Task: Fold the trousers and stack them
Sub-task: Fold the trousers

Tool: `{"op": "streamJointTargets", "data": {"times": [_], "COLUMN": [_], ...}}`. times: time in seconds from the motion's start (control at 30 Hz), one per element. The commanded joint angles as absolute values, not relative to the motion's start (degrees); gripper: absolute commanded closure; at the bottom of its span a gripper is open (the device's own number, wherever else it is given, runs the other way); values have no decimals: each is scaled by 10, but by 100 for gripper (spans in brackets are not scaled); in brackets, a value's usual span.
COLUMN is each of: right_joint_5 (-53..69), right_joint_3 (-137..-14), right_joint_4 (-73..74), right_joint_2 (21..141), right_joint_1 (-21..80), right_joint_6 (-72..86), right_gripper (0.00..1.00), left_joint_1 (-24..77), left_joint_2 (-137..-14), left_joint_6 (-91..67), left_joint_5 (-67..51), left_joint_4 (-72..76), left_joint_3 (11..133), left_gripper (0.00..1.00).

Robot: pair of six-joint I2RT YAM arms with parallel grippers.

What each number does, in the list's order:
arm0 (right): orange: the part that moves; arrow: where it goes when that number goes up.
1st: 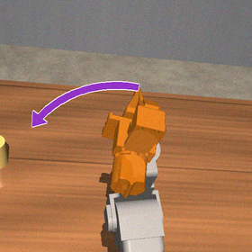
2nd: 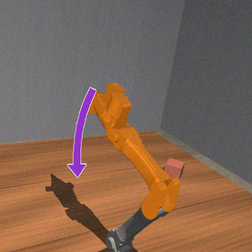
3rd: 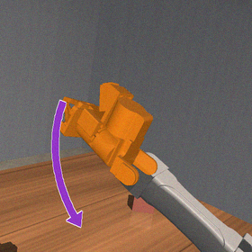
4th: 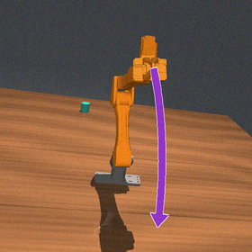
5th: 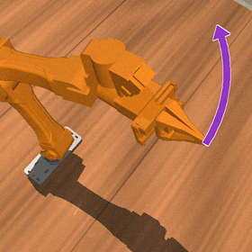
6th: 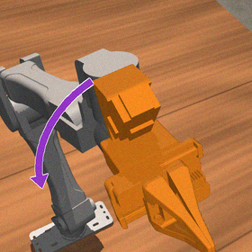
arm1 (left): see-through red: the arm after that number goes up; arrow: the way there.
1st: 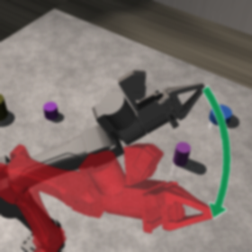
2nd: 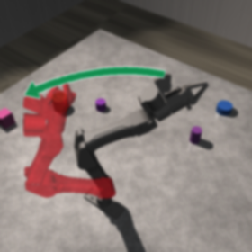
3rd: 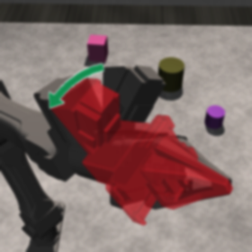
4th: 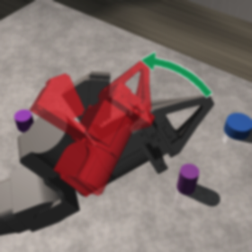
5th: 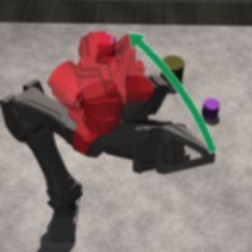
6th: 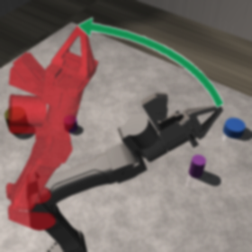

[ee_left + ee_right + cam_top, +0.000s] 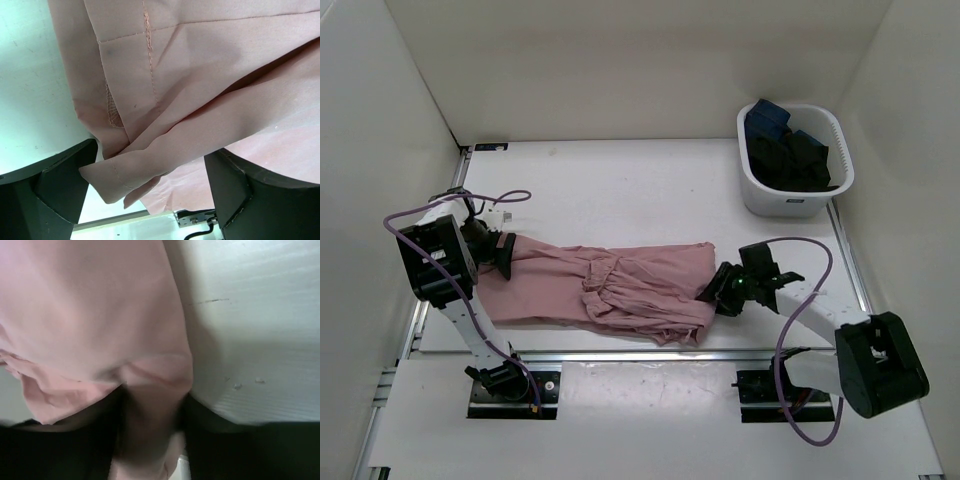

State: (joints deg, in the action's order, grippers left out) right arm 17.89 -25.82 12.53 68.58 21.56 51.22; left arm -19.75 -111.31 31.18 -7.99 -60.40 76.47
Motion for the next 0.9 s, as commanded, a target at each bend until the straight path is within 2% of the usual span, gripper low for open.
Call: {"op": "streamJointTargets", "data": {"times": [0.0,0.03,0.07,0.1,0.27,0.3,0.37,0.4,0.5,0.63,0.67,0.73,0.8,0.83,0.87], "right_joint_5": [220,220,220,220,149,128,71,1,-56,-180,-204,-262,-302,-328,-317], "right_joint_3": [-257,-279,-292,-304,-406,-463,-527,-560,-683,-848,-886,-1015,-1117,-1223,-1249], "right_joint_4": [81,111,131,149,334,368,460,486,568,656,677,743,826,852,853], "right_joint_2": [707,720,720,727,703,695,687,681,698,775,800,891,1002,1040,1086], "right_joint_1": [206,197,185,155,38,3,-8,-8,8,119,182,287,350,401,423], "right_joint_6": [511,498,485,459,364,344,287,271,221,199,199,213,233,249,257], "right_gripper": [59,86,96,100,100,100,100,100,100,100,100,100,100,100,100], "left_joint_1": [-195,-195,-195,-195,-195,-195,-181,-181,-155,-85,-49,12,48,61,82], "left_joint_2": [-1103,-1103,-1097,-1097,-1091,-1091,-1091,-1091,-1091,-1091,-1091,-1104,-1120,-1127,-1146], "left_joint_6": [310,310,310,310,310,310,310,310,304,304,304,299,293,287,287], "left_joint_5": [-91,-91,-98,-110,-160,-167,-190,-196,-215,-244,-272,-296,-303,-308,-315], "left_joint_4": [-605,-610,-610,-610,-635,-648,-662,-662,-673,-673,-667,-659,-634,-627,-627], "left_joint_3": [779,779,785,785,834,845,871,871,877,836,819,808,795,795,795], "left_gripper": [1,0,0,0,0,0,0,0,0,0,0,0,0,0,0]}}
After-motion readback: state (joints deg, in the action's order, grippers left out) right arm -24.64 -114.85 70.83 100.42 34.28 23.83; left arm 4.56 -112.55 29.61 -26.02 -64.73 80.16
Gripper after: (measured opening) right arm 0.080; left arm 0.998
